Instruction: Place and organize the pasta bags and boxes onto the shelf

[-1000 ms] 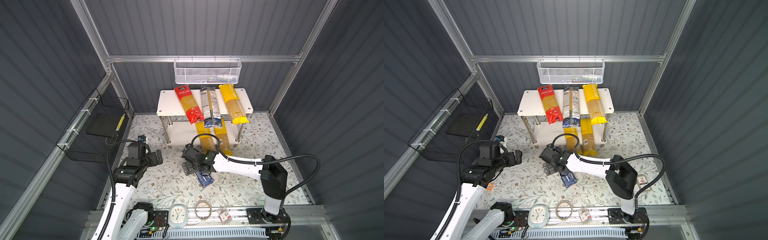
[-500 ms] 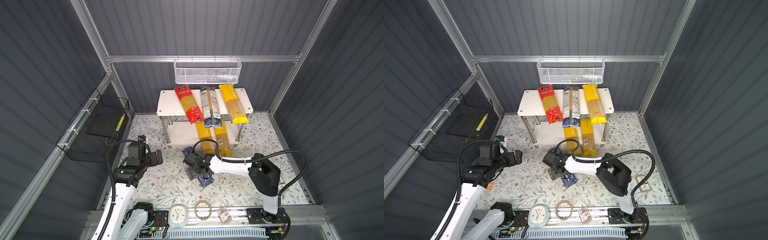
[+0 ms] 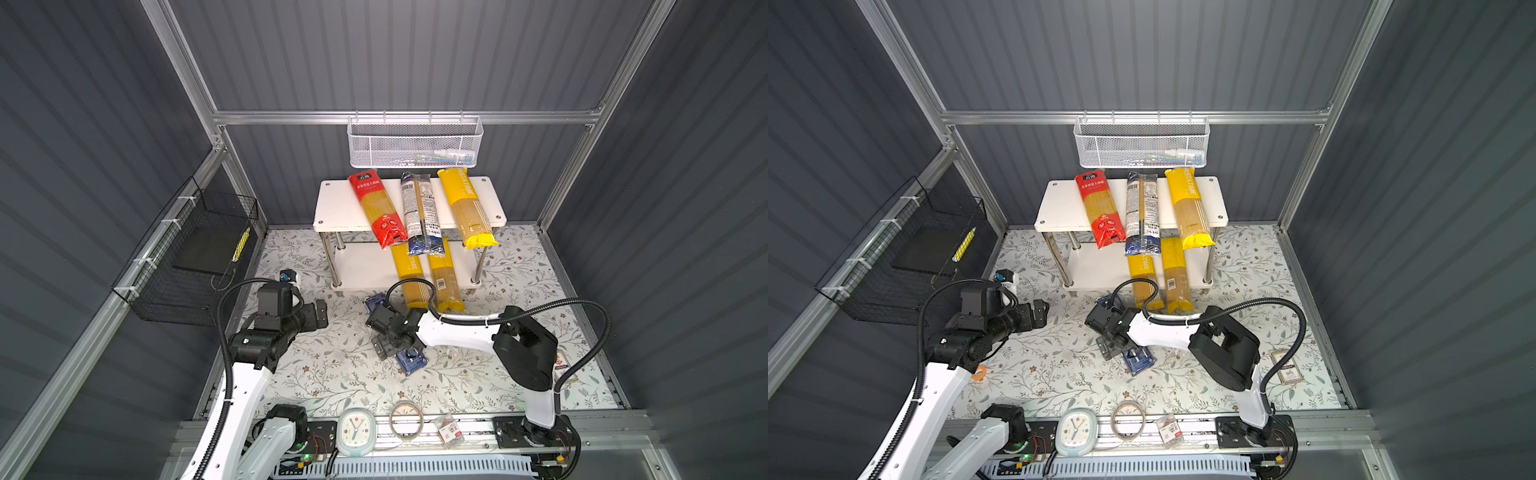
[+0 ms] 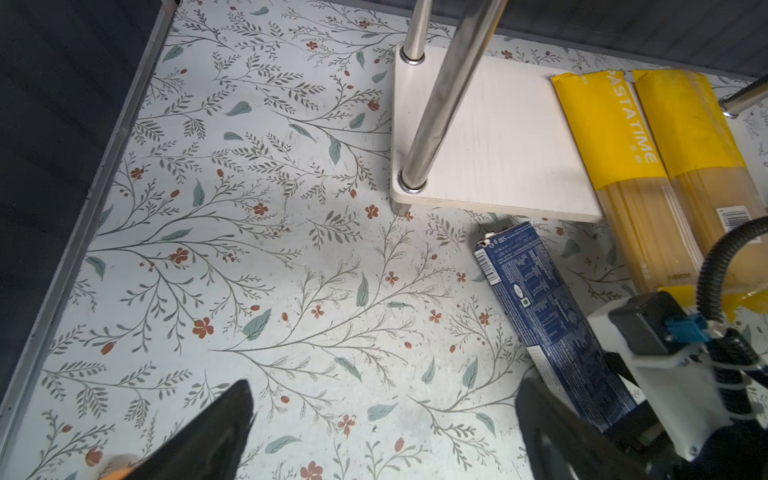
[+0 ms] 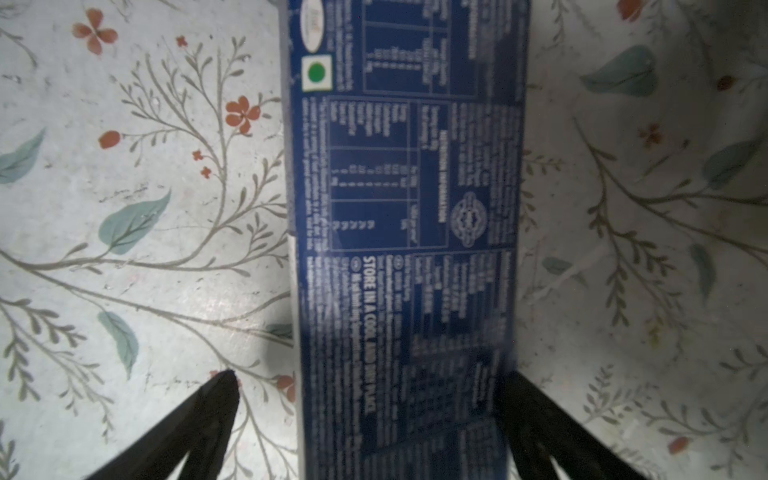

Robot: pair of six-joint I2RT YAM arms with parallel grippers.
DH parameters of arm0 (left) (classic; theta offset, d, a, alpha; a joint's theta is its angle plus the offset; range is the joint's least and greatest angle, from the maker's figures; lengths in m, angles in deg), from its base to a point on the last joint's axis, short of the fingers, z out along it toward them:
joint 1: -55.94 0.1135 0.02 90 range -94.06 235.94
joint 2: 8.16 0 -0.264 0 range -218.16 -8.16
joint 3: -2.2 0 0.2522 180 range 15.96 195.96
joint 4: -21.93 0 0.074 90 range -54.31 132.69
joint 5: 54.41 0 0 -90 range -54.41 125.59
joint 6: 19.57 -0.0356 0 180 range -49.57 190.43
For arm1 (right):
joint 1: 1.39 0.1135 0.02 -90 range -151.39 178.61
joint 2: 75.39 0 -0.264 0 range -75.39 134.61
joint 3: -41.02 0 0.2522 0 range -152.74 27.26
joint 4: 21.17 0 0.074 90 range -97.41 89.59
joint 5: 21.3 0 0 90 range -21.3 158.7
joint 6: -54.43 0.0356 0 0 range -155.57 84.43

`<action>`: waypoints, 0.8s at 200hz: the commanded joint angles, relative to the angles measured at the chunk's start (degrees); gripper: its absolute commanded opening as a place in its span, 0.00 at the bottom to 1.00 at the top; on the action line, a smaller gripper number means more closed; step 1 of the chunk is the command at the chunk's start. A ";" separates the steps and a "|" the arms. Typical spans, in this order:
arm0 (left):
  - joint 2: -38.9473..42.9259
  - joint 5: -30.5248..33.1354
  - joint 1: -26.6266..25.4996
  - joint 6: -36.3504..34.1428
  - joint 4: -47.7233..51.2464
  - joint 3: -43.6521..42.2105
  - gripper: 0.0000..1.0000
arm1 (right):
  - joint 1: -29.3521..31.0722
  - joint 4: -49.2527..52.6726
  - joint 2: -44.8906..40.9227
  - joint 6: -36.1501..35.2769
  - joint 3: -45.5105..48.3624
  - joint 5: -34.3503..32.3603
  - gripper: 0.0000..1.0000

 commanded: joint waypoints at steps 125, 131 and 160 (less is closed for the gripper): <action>-1.73 -13.54 0.27 -3.10 -2.03 -1.50 1.00 | -2.12 -0.09 4.49 -4.70 0.68 5.13 0.99; -1.67 -13.33 0.28 -3.12 -2.03 -1.50 1.00 | -2.12 0.13 4.78 -4.79 0.63 5.12 0.99; -1.30 -12.39 0.27 -3.03 -1.86 -1.46 1.00 | -2.40 -0.31 5.11 -4.76 1.89 5.95 0.97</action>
